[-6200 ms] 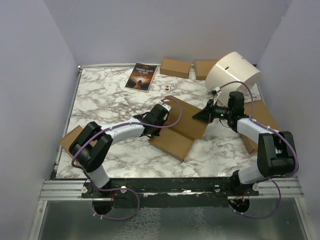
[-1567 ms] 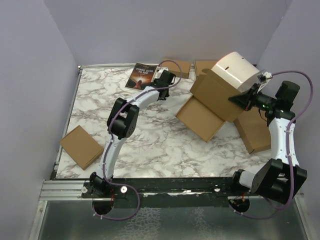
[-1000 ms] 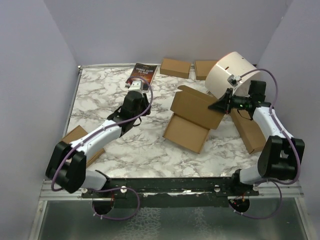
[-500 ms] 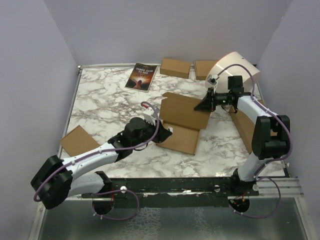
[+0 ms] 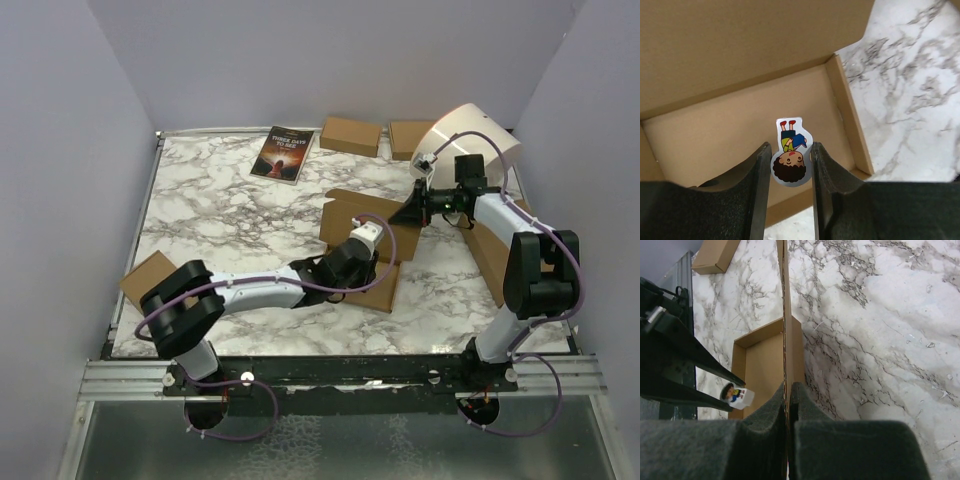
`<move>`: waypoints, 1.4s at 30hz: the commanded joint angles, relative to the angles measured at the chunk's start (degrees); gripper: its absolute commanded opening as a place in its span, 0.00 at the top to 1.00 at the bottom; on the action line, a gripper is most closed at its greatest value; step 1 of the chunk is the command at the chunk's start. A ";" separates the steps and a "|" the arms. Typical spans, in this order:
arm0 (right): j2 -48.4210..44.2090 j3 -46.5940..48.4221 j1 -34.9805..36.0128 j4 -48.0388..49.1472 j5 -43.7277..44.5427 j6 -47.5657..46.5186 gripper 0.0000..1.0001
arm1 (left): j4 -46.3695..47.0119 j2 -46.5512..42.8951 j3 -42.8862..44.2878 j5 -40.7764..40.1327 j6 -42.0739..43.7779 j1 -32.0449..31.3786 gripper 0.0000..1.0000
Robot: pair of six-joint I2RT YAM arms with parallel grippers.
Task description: Fold the paper box
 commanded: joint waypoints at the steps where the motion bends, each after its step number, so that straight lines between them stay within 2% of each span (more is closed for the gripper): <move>1: -0.94 -0.46 0.00 -0.65 0.47 -1.11 0.98 | -4.95 5.69 4.48 -5.75 3.06 -1.28 0.93; 7: -0.99 -0.55 0.02 -0.91 0.62 -1.41 0.98 | -8.95 11.87 8.64 -6.97 4.55 -1.95 0.77; 12: -0.67 -0.54 0.00 -1.23 0.75 -1.67 0.98 | -10.40 10.50 8.68 -7.91 4.42 -2.06 0.50; 17: -0.53 -0.45 0.02 -1.49 0.65 -2.05 0.98 | -9.34 3.93 6.23 -7.54 5.62 -2.05 0.42; 21: -0.70 -0.42 0.02 -2.15 1.04 -2.98 0.98 | -5.78 -3.69 0.76 -6.42 7.74 -1.51 0.36; 24: -0.81 -0.27 0.02 -2.74 0.93 -3.81 0.98 | -0.93 -11.60 -5.91 -0.80 6.78 3.54 0.38; 25: -0.80 -0.09 0.02 -3.18 0.79 -4.27 0.98 | 0.67 -14.15 -8.25 1.35 5.76 6.06 0.41; 29: 0.08 2.32 0.40 -7.70 -0.65 -9.50 0.99 | 7.69 -24.88 -18.55 8.91 0.31 18.74 0.61; 33: 1.39 5.51 2.64 -13.24 -1.59 -16.60 0.99 | 13.05 -30.95 -26.08 11.47 -3.61 26.96 0.81; 37: 2.45 8.07 5.10 -17.36 -1.94 -22.01 0.99 | 19.46 -29.57 -30.27 16.55 -4.64 33.06 0.82; 42: 3.34 10.25 5.69 -21.58 -3.48 -26.85 0.99 | 30.93 -22.95 -31.28 23.61 0.48 34.25 0.78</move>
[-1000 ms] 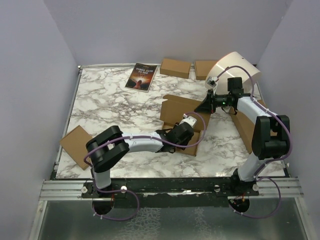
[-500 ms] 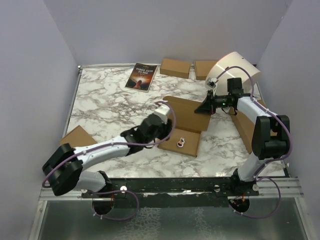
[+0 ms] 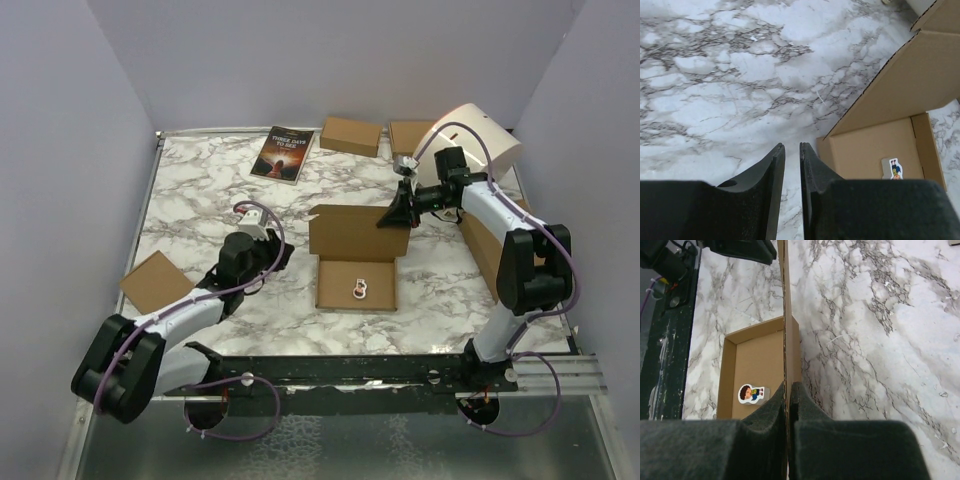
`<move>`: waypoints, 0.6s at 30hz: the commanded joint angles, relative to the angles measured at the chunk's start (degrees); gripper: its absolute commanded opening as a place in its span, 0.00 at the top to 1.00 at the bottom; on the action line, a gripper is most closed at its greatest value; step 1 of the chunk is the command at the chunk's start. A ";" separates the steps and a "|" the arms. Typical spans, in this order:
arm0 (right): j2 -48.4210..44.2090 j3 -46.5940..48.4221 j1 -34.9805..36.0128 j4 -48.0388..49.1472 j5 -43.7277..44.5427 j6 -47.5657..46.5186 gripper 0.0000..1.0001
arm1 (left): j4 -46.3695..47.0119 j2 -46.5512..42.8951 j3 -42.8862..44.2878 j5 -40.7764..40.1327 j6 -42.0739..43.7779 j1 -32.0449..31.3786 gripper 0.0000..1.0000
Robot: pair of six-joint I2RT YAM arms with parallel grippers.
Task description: Fold the paper box
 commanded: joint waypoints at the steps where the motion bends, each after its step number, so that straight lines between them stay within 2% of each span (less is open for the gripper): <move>1: 1.38 2.59 0.53 -7.13 -3.67 -8.15 0.99 | 15.99 5.07 -0.35 10.22 3.65 0.45 0.77; 6: 2.09 3.98 1.25 -11.05 -4.31 -13.39 0.99 | 26.39 10.38 -1.82 14.65 9.47 0.50 0.75; 11: 2.87 4.88 1.61 -13.29 -5.01 -16.32 0.99 | 39.93 12.49 -7.23 17.07 14.25 0.42 0.75; 16: 3.76 5.93 2.28 -15.30 -5.17 -18.41 0.99 | 41.78 14.41 -7.16 18.20 16.45 0.44 0.76; 18: 3.93 6.05 2.50 -16.42 -5.22 -19.66 0.99 | 39.48 14.48 -6.60 16.54 16.78 0.44 0.78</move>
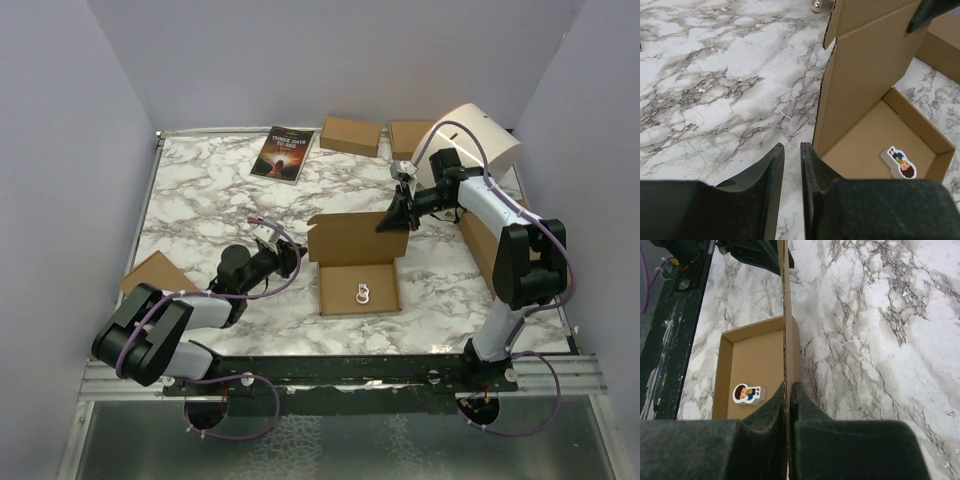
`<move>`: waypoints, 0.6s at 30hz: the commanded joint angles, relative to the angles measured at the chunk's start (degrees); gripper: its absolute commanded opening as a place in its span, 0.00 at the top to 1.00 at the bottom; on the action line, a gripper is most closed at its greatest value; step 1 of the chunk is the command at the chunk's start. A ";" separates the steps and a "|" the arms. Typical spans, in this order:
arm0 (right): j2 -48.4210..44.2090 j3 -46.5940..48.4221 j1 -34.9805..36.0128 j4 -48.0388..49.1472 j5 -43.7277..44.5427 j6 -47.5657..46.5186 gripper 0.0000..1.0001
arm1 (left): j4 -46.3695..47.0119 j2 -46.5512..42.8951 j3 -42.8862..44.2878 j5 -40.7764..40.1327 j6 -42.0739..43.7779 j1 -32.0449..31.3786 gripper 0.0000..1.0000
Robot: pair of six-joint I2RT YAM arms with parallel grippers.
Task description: Fold the paper box
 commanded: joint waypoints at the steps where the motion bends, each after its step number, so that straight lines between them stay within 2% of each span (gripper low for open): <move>1: 1.13 1.80 0.92 -4.07 -2.86 -4.47 0.99 | 2.87 0.16 1.09 -0.07 3.50 0.24 0.79; 5: 0.89 1.53 0.94 -4.05 -2.59 -4.66 0.99 | 0.95 -1.98 0.20 -3.39 4.60 0.24 0.85; 9: 1.02 1.57 1.02 -4.75 -2.96 -5.67 0.99 | -1.37 -1.52 1.80 -0.65 5.98 0.24 0.89; 13: 1.21 1.61 1.25 -4.54 -2.66 -5.49 0.99 | 1.90 1.12 3.21 6.17 5.47 -0.37 0.88; 18: 0.46 0.61 1.25 -2.23 -1.75 -3.41 0.99 | 2.49 1.81 3.35 7.52 6.95 -2.55 0.84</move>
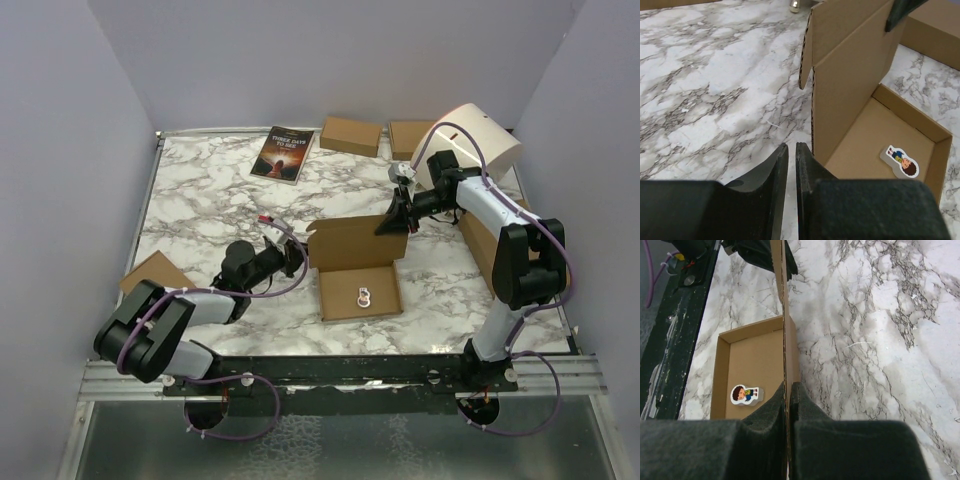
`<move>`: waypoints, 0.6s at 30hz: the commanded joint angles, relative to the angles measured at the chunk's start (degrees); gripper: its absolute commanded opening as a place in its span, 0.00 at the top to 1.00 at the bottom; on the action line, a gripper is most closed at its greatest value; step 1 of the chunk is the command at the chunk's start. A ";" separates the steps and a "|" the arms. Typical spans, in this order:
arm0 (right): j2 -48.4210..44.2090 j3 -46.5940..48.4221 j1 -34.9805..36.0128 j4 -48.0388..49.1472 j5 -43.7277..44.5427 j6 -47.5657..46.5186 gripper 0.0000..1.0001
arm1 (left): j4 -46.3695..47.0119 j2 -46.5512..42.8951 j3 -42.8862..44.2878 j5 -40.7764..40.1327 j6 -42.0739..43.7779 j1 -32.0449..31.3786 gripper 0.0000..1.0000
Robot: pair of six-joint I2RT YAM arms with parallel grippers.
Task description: Fold the paper box
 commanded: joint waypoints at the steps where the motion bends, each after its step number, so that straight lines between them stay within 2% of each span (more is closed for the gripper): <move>1: -0.06 0.19 0.48 1.25 -1.36 0.85 0.99 | 3.45 0.84 0.69 4.50 1.92 -1.60 0.84; 7: -0.18 -0.07 0.52 2.10 -0.71 1.72 0.99 | 4.90 1.62 1.05 6.73 2.22 -3.02 0.78; 18: -0.78 -0.91 0.51 2.93 0.21 1.93 0.99 | 1.74 -2.97 -1.09 6.88 3.78 -3.11 0.71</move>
